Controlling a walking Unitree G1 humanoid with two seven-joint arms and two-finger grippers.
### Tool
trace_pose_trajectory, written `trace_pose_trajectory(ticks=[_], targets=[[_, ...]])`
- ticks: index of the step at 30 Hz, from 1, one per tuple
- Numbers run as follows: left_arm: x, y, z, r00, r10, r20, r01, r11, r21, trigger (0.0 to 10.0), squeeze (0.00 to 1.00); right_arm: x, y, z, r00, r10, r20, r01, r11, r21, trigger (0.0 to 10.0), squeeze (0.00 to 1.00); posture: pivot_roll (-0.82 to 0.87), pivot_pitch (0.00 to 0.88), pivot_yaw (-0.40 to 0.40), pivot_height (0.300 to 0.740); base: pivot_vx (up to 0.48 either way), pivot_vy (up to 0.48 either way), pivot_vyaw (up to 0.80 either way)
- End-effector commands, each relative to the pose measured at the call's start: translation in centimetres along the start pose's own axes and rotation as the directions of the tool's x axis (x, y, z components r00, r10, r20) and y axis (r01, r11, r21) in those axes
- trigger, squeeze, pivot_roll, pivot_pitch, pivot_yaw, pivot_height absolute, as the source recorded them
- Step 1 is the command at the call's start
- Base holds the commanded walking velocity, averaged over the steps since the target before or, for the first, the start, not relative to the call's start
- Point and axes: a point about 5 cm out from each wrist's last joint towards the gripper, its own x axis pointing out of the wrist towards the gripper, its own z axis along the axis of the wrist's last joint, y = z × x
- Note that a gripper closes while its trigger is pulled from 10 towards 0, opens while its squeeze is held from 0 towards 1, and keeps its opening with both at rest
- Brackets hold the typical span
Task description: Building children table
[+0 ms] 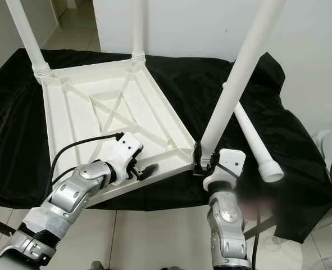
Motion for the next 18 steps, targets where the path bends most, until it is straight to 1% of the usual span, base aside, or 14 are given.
trace_pose_trajectory(ticks=[1,3,5,6,7,9,10,12,13,15,16,17,18], targets=[[-0.6,2.6,-1.2,0.965,0.255,-0.067,-0.258,0.966,-0.028,0.0,0.0,-0.1,-0.5,0.0,1.0,-0.023,0.007,0.023,1.0,0.004,10.0,0.0,-0.05,0.082,-0.026,0.74,0.0,0.0,0.0],[-0.9,3.5,-1.3,0.946,0.314,-0.079,-0.319,0.947,-0.047,0.0,0.0,-0.1,-0.4,0.0,1.0,-0.024,0.008,0.024,1.0,0.006,10.0,0.0,-0.05,0.082,-0.025,0.74,0.0,0.0,0.0],[-0.9,3.5,-1.3,0.946,0.314,-0.079,-0.319,0.947,-0.047,0.0,0.0,-0.1,-0.4,0.0,1.0,-0.024,0.008,0.024,1.0,0.006,10.0,0.0,-0.05,0.082,-0.025,0.74,0.0,0.0,0.0],[-1.1,4.3,-1.4,0.929,0.358,-0.096,-0.364,0.93,-0.05,0.0,0.0,0.0,-0.4,0.0,1.0,-0.026,0.009,0.026,1.0,0.007,10.0,0.0,-0.04,0.08,-0.024,0.74,0.0,0.0,0.0],[-1.1,4.3,-1.4,0.929,0.358,-0.096,-0.364,0.93,-0.05,0.0,0.0,0.0,-0.4,0.0,1.0,-0.026,0.009,0.026,1.0,0.007,10.0,0.0,-0.04,0.08,-0.024,0.74,0.0,0.0,0.0],[-1.2,5.0,-1.4,0.911,0.399,-0.103,-0.406,0.913,-0.052,0.0,0.0,0.2,-0.4,0.0,1.0,-0.028,0.011,0.028,1.0,0.007,10.0,0.0,-0.04,0.079,-0.024,0.74,0.0,0.0,0.0],[-1.2,5.0,-1.4,0.911,0.399,-0.103,-0.406,0.913,-0.052,0.0,0.0,0.2,-0.4,0.0,1.0,-0.028,0.011,0.028,1.0,0.007,10.0,0.0,-0.04,0.079,-0.024,0.74,0.0,0.0,0.0],[-1.4,5.6,-1.3,0.895,0.435,-0.103,-0.442,0.895,-0.057,0.0,0.0,0.3,-0.4,0.1,0.999,-0.029,0.015,0.029,1.0,0.008,10.0,0.0,-0.04,0.078,-0.024,0.74,0.0,0.0,0.0],[-1.4,5.6,-1.3,0.895,0.435,-0.103,-0.442,0.895,-0.057,0.0,0.0,0.3,-0.4,0.1,0.999,-0.029,0.015,0.029,1.0,0.008,10.0,0.0,-0.04,0.078,-0.024,0.74,0.0,0.0,0.0],[-1.5,6.2,-1.2,0.878,0.469,-0.097,-0.476,0.876,-0.071,0.0,0.0,0.4,-0.3,0.1,0.999,-0.03,0.017,0.03,1.0,0.007,10.0,0.0,-0.04,0.076,-0.024,0.74,0.0,0.0,0.0],[-1.5,6.2,-1.2,0.878,0.469,-0.097,-0.476,0.876,-0.071,0.0,0.0,0.4,-0.3,0.1,0.999,-0.03,0.017,0.03,1.0,0.007,10.0,0.0,-0.04,0.076,-0.024,0.74,0.0,0.0,0.0],[-1.6,6.7,-1.0,0.859,0.503,-0.092,-0.51,0.856,-0.08,0.0,0.0,0.5,-0.3,0.1,0.999,-0.033,0.017,0.033,0.999,0.008,10.0,0.0,-0.04,0.077,-0.023,0.74,0.0,0.0,0.0],[-1.6,6.9,-0.8,0.848,0.523,-0.086,-0.529,0.844,-0.089,0.0,0.0,0.5,-0.3,0.1,0.999,-0.035,0.018,0.035,0.999,0.009,10.0,0.0,-0.04,0.077,-0.023,0.74,0.0,0.0,0.0]])
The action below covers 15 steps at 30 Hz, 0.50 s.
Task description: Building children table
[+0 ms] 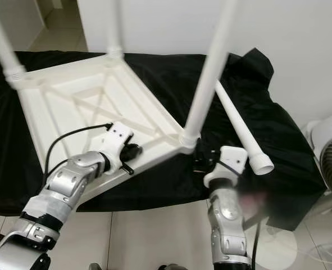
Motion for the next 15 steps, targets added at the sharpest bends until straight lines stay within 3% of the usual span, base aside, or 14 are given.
trace_pose_trajectory(ticks=[1,2,3,4,5,12,13,14,15], targets=[[-0.7,2.8,-0.9,0.919,0.391,-0.039,-0.392,0.92,-0.01,0.0,0.0,0.0,0.1,-0.2,1.0,-0.002,-0.002,0.002,1.0,0.008,10.0,0.0,-0.04,0.077,-0.023,0.74,0.0,0.0,0.0],[-0.5,2.9,-0.5,0.911,0.411,-0.022,-0.412,0.911,-0.029,0.6,0.0,0.1,0.1,-0.2,1.0,-0.004,-0.003,0.004,1.0,0.007,10.0,0.0,-0.04,0.077,-0.026,0.74,0.0,0.0,0.0],[-0.5,2.9,-0.5,0.911,0.411,-0.022,-0.412,0.911,-0.029,0.6,0.0,0.1,0.1,-0.2,1.0,-0.004,-0.003,0.004,1.0,0.007,10.0,0.0,-0.04,0.077,-0.026,0.74,0.0,0.0,0.0],[-0.3,2.7,-0.1,0.914,0.407,-0.006,-0.406,0.913,-0.042,4.6,0.0,0.1,0.1,-0.2,1.0,-0.005,-0.003,0.005,1.0,0.008,10.0,0.0,-0.04,0.077,-0.026,0.74,0.0,0.0,0.0],[0.0,2.4,0.4,0.921,0.389,0.023,-0.387,0.921,-0.051,10.0,0.0,0.2,0.1,-0.2,1.0,-0.005,-0.003,0.005,1.0,0.007,10.0,0.0,-0.04,0.077,-0.025,0.74,0.0,0.0,0.0],[1.2,-0.6,2.5,0.961,0.229,0.155,-0.227,0.973,-0.029,10.0,0.0,0.3,0.1,-0.2,1.0,-0.015,0.001,0.015,1.0,0.006,10.0,0.0,-0.04,0.075,-0.024,0.74,0.0,0.0,0.0],[1.2,-1.1,2.6,0.966,0.193,0.172,-0.184,0.981,-0.068,10.0,0.1,0.4,0.0,-0.2,1.0,-0.019,0.002,0.019,1.0,0.005,10.0,0.0,-0.05,0.075,-0.023,0.74,0.0,0.0,0.0],[1.2,-1.5,2.8,0.968,0.156,0.197,-0.14,0.986,-0.09,10.0,1.0,0.5,-0.2,-0.2,1.0,-0.026,0.004,0.026,1.0,0.002,10.0,0.0,-0.05,0.075,-0.019,0.74,0.0,0.0,0.0],[1.2,-1.5,2.8,0.968,0.156,0.197,-0.14,0.986,-0.09,10.0,1.0,0.5,-0.2,-0.2,1.0,-0.026,0.004,0.026,1.0,0.002,10.0,0.0,-0.05,0.075,-0.019,0.74,0.0,0.0,0.0]])
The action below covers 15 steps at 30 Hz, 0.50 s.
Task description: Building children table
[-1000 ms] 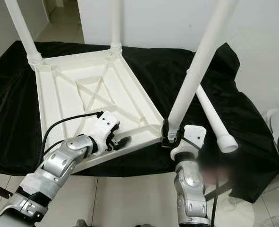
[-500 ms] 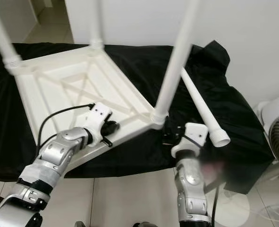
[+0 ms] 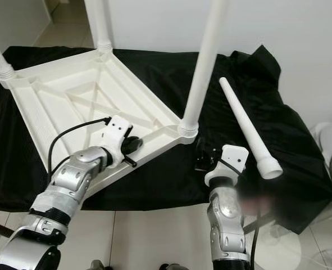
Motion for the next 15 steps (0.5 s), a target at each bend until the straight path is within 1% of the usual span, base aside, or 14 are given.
trace_pose_trajectory(ticks=[1,2,3,4,5,6,9,10,11,13,15], targets=[[-0.1,0.0,0.8,0.992,0.112,0.066,-0.109,0.993,-0.035,10.0,1.0,0.1,-0.7,-0.1,1.0,-0.029,0.001,0.029,1.0,-0.006,10.0,0.0,-0.05,0.075,-0.017,0.74,0.0,0.0,0.0],[-0.1,0.0,0.8,0.992,0.112,0.066,-0.109,0.993,-0.035,10.0,1.0,0.1,-0.7,-0.1,1.0,-0.029,0.001,0.029,1.0,-0.006,10.0,0.0,-0.05,0.075,-0.017,0.74,0.0,0.0,0.0],[-0.1,-0.7,1.2,0.994,0.046,0.094,-0.046,0.999,-0.002,10.0,1.0,0.2,-0.9,-0.1,0.999,-0.039,0.001,0.039,0.999,-0.008,10.0,0.0,-0.05,0.075,-0.015,0.74,0.0,0.0,0.0],[-0.1,-1.0,1.3,0.995,0.029,0.096,-0.032,0.999,0.026,10.0,1.0,0.2,-1.0,-0.1,0.999,-0.041,0.0,0.041,0.999,-0.009,10.0,0.0,-0.05,0.075,-0.015,0.74,0.0,0.0,0.0],[-0.1,-1.0,1.3,0.995,0.029,0.096,-0.032,0.999,0.026,10.0,1.0,0.2,-1.0,-0.1,0.999,-0.041,0.0,0.041,0.999,-0.009,10.0,0.0,-0.05,0.075,-0.015,0.74,0.0,0.0,0.0],[-0.2,-1.3,1.5,0.993,-0.005,0.117,0.003,1.0,0.017,10.0,0.0,0.2,-0.9,-0.2,0.999,-0.041,-0.002,0.041,0.999,-0.008,10.0,0.0,-0.05,0.074,-0.01,0.74,0.0,0.0,0.0],[-0.3,-1.4,1.6,0.992,-0.014,0.128,0.013,1.0,0.008,10.0,0.0,0.2,-0.9,-0.2,0.999,-0.039,-0.004,0.039,0.999,-0.007,10.0,0.0,-0.05,0.074,-0.008,0.74,0.0,0.0,0.0],[-0.5,-1.1,1.9,0.989,-0.011,0.15,0.011,1.0,0.0,10.0,0.0,0.3,-0.8,-0.5,0.999,-0.037,-0.012,0.037,0.999,-0.004,10.0,0.0,-0.05,0.076,-0.006,0.74,0.0,0.0,0.0],[-0.5,-1.1,1.9,0.989,-0.011,0.15,0.011,1.0,0.0,10.0,0.0,0.3,-0.8,-0.5,0.999,-0.037,-0.012,0.037,0.999,-0.004,10.0,0.0,-0.05,0.076,-0.006,0.74,0.0,0.0,0.0],[-0.8,-0.2,2.1,0.987,0.005,0.159,-0.009,1.0,0.021,10.0,0.0,0.4,-0.7,-0.7,0.999,-0.033,-0.026,0.033,0.999,0.002,10.0,0.0,-0.04,0.076,-0.004,0.74,0.0,0.0,0.0],[-0.8,-0.2,2.1,0.987,0.005,0.159,-0.009,1.0,0.021,10.0,0.0,0.4,-0.7,-0.7,0.999,-0.033,-0.026,0.033,0.999,0.002,10.0,0.0,-0.04,0.076,-0.004,0.74,0.0,0.0,0.0]])
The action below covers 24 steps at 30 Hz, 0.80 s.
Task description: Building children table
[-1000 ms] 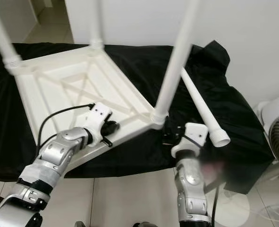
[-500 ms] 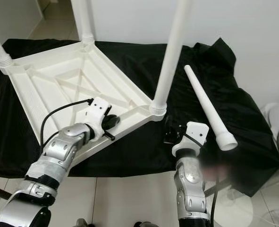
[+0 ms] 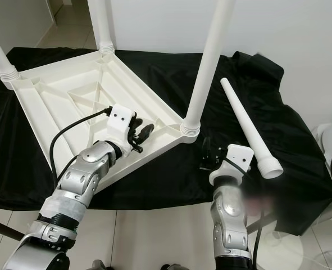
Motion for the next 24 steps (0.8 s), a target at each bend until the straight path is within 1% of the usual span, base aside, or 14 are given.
trace_pose_trajectory(ticks=[1,3,4,5,7,9,11,12,15,17,18,22,23,24], targets=[[-0.2,0.2,0.3,0.997,-0.077,0.015,0.076,0.997,0.026,10.0,0.0,0.1,0.0,-0.2,1.0,0.0,-0.008,0.0,1.0,0.01,10.0,0.0,-0.04,0.074,-0.003,0.74,0.0,0.0,0.0],[-0.2,0.2,0.3,0.997,-0.077,0.015,0.076,0.997,0.026,10.0,0.0,0.1,0.0,-0.2,1.0,0.0,-0.008,0.0,1.0,0.01,10.0,0.0,-0.04,0.074,-0.003,0.74,0.0,0.0,0.0],[-0.4,1.1,0.4,0.999,-0.051,0.009,0.051,0.998,0.046,10.0,0.0,0.3,0.0,-0.4,1.0,-0.002,-0.021,0.002,1.0,0.013,10.0,0.0,-0.04,0.075,-0.002,0.74,0.0,0.0,0.0],[-0.4,1.1,0.4,0.999,-0.051,0.009,0.051,0.998,0.046,10.0,0.0,0.3,0.0,-0.4,1.0,-0.002,-0.021,0.002,1.0,0.013,10.0,0.0,-0.04,0.075,-0.002,0.74,0.0,0.0,0.0],[-1.0,3.0,0.6,1.0,-0.01,0.002,0.01,0.996,0.094,10.0,0.0,0.6,0.1,-0.8,0.999,0.002,-0.05,0.0,1.0,0.029,10.0,0.0,-0.03,0.078,-0.005,0.74,0.0,0.0,0.0],[-1.0,3.0,0.6,1.0,-0.01,0.002,0.01,0.996,0.094,10.0,0.0,0.6,0.1,-0.8,0.999,0.002,-0.05,0.0,1.0,0.029,10.0,0.0,-0.03,0.078,-0.005,0.74,0.0,0.0,0.0],[-1.6,4.2,0.7,1.0,0.0,-0.007,0.001,0.988,0.151,10.0,0.0,0.8,0.1,-0.9,0.998,0.005,-0.06,-0.003,0.999,0.037,10.0,0.0,-0.03,0.078,-0.007,0.74,0.0,0.0,0.0],[-1.6,4.2,0.7,1.0,0.0,-0.007,0.001,0.988,0.151,10.0,0.0,0.8,0.1,-0.9,0.998,0.005,-0.06,-0.003,0.999,0.037,10.0,0.0,-0.03,0.078,-0.007,0.74,0.0,0.0,0.0],[-2.9,5.7,0.4,0.999,0.013,-0.031,-0.005,0.969,0.246,10.0,0.0,0.8,0.1,-0.9,0.998,0.011,-0.06,-0.009,0.999,0.035,10.0,0.0,-0.02,0.08,-0.01,0.74,0.0,0.0,0.0],[-3.2,6.1,0.3,0.999,0.02,-0.038,-0.009,0.964,0.267,10.0,0.0,0.8,0.1,-1.0,0.998,0.012,-0.061,-0.01,0.999,0.034,10.0,0.0,-0.02,0.078,-0.01,0.74,0.0,0.0,0.0],[-3.2,6.1,0.3,0.999,0.02,-0.038,-0.009,0.964,0.267,10.0,0.0,0.8,0.1,-1.0,0.998,0.012,-0.061,-0.01,0.999,0.034,10.0,0.0,-0.02,0.078,-0.01,0.74,0.0,0.0,0.0],[-4.1,7.3,-0.2,0.997,0.017,-0.07,0.003,0.96,0.279,10.0,0.0,0.9,0.0,-1.1,0.998,0.012,-0.063,-0.01,0.999,0.034,10.0,0.0,-0.02,0.079,-0.011,0.74,0.0,0.0,0.0],[-4.8,8.1,-0.4,0.996,0.022,-0.087,0.005,0.956,0.292,10.0,0.0,0.9,0.0,-1.1,0.998,0.013,-0.065,-0.011,0.999,0.034,10.0,0.0,-0.01,0.079,-0.013,0.74,0.0,0.0,0.0],[-5.5,8.8,-0.9,0.993,0.008,-0.122,0.024,0.964,0.265,10.0,0.0,1.0,0.0,-1.2,0.998,0.018,-0.066,-0.015,0.999,0.033,10.0,0.0,-0.01,0.077,-0.014,0.74,0.0,0.0,0.0]])
